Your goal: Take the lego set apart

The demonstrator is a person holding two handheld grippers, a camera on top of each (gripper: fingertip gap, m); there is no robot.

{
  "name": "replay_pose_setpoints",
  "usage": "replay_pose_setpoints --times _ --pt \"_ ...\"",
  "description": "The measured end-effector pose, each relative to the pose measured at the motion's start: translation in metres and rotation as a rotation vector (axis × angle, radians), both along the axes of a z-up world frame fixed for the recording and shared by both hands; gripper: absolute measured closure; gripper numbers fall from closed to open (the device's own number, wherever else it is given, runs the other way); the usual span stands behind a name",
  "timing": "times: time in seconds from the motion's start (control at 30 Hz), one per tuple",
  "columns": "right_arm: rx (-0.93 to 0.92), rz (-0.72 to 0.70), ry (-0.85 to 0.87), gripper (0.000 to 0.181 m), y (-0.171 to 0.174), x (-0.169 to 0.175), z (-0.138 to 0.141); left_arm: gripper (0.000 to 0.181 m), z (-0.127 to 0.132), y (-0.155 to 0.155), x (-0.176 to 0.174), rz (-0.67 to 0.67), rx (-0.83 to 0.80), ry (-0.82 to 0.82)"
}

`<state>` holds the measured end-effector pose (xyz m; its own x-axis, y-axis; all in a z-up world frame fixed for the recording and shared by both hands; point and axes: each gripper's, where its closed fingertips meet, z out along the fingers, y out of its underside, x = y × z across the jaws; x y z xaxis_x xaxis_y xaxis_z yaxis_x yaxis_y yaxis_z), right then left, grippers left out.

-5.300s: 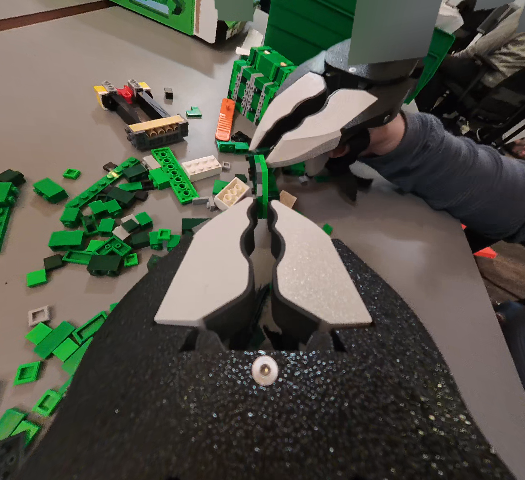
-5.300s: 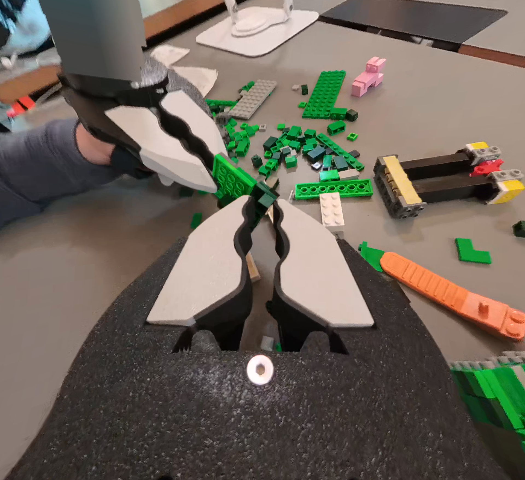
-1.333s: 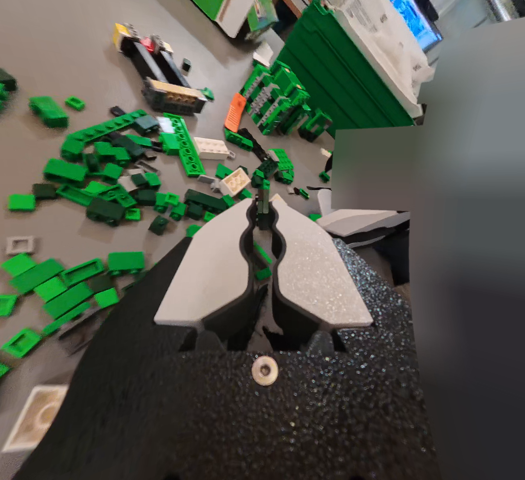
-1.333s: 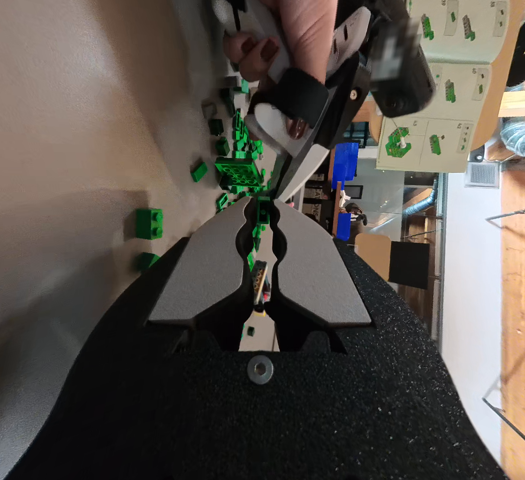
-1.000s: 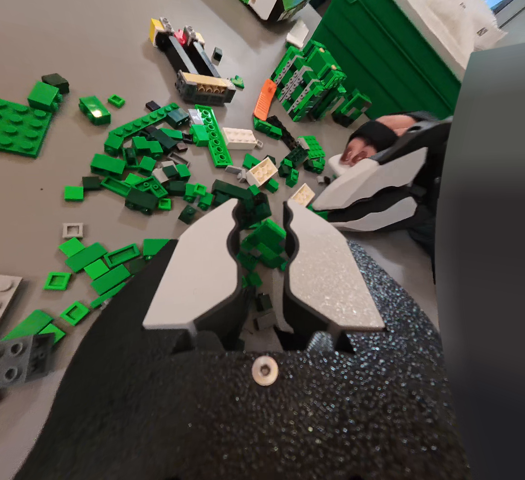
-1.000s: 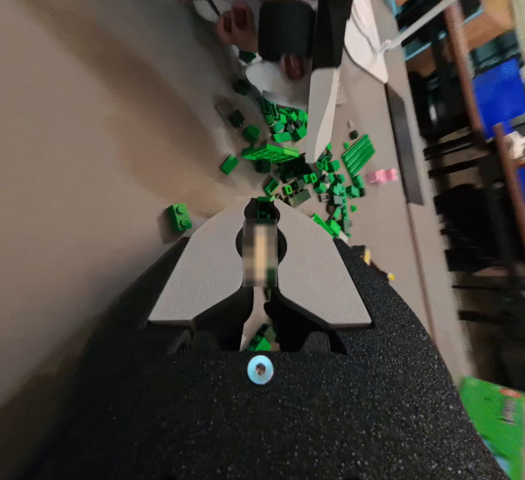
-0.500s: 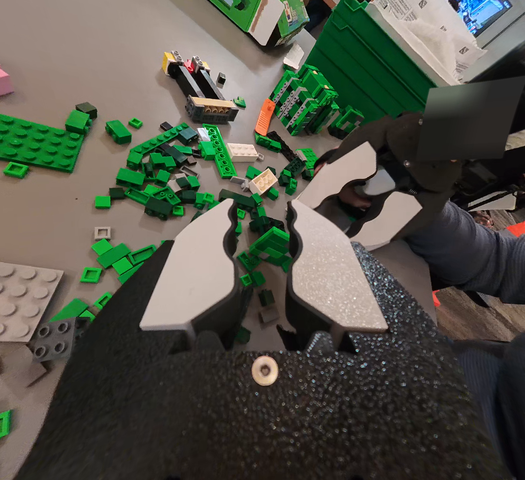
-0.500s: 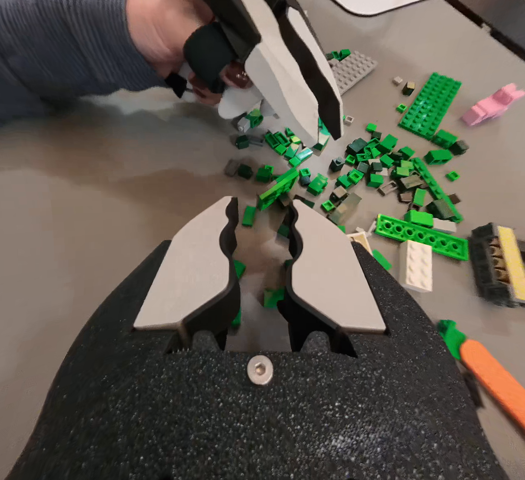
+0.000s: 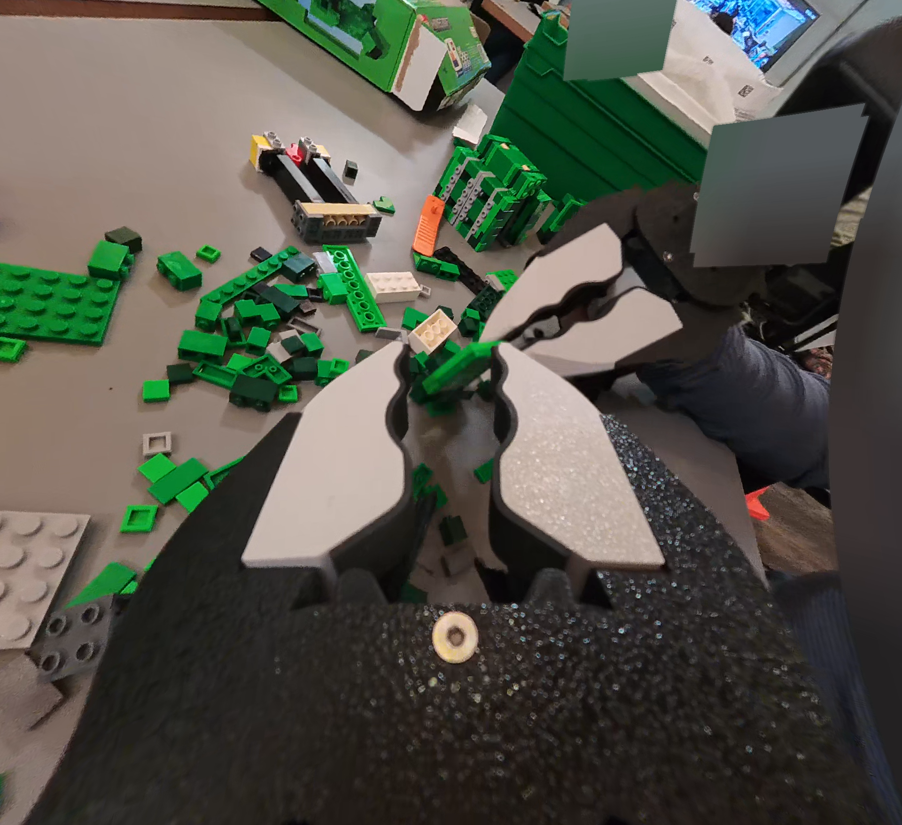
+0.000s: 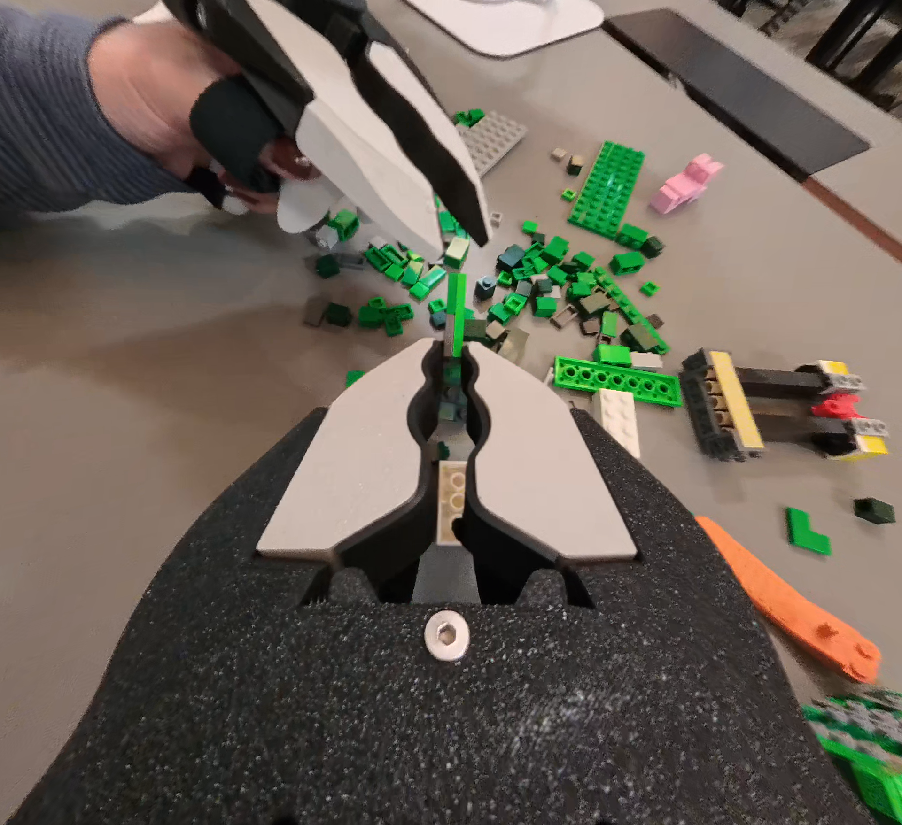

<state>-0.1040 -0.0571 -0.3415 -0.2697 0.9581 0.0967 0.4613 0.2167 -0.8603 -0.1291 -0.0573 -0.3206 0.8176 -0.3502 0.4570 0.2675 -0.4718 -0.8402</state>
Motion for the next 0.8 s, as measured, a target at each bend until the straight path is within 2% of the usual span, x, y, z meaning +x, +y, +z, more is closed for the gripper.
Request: replay_pose_setpoints --times 0.1,0.3,0.43,0.57,0.67,0.8 --pt "-0.072 -0.015 0.069 0.175 0.007 0.003 0.013 0.151 0.001 0.000 0.003 -0.019 0.021 0.020" --pt "-0.569 0.048 0.092 0.176 0.002 0.007 0.031 0.151 0.005 -0.001 0.012 -0.068 0.076 0.043" --pt "-0.684 0.098 0.081 0.176 -0.003 0.009 0.034 0.152 0.008 -0.003 0.025 -0.137 0.106 0.060" --pt "-0.686 0.129 0.070 0.176 -0.008 0.011 0.034 0.163 0.005 -0.004 0.029 -0.155 0.095 0.065" --pt "-0.643 0.116 0.077 0.175 -0.007 0.009 0.032 0.164 0.003 -0.005 0.028 -0.153 0.047 0.003" --pt "-0.415 0.036 0.079 0.167 0.008 0.009 0.025 0.164 -0.021 -0.005 0.017 -0.085 -0.153 -0.030"
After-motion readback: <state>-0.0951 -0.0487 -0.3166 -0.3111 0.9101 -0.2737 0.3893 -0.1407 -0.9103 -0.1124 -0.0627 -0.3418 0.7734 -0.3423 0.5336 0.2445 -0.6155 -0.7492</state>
